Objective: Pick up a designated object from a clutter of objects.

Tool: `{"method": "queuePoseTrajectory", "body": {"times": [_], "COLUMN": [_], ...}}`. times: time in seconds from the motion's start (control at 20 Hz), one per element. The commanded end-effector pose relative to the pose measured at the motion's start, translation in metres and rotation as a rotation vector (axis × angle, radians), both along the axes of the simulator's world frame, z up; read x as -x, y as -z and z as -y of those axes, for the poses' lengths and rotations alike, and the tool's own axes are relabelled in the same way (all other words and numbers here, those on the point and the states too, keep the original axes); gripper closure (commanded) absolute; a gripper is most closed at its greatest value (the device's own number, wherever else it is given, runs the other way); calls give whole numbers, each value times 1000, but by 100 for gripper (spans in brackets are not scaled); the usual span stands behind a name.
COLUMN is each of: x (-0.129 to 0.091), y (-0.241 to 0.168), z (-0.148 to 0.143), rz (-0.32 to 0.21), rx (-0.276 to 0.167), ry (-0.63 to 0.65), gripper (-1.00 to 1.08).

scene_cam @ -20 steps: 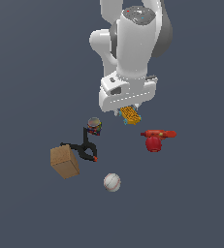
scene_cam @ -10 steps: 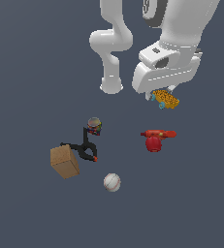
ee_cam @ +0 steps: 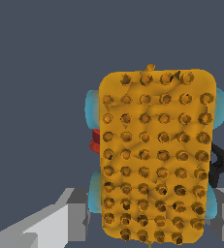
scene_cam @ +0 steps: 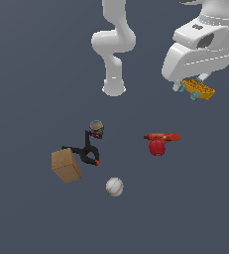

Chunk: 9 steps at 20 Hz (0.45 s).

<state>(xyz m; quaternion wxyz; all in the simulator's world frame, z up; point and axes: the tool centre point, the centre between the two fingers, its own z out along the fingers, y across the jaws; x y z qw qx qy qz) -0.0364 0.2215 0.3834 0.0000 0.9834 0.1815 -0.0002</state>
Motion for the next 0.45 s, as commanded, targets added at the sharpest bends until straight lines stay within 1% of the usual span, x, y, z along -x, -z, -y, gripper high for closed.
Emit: {"method": "queuePoseTrajectory", "body": {"times": [0.0, 0.2, 0.4], "x": [-1, -2, -3], "y": [-7, -12, -13], "z": [-8, -15, -16], "rz": [0, 0, 0], "rx": [0, 0, 0], "ry": [1, 1, 1], "gripper": [108, 108, 108]}}
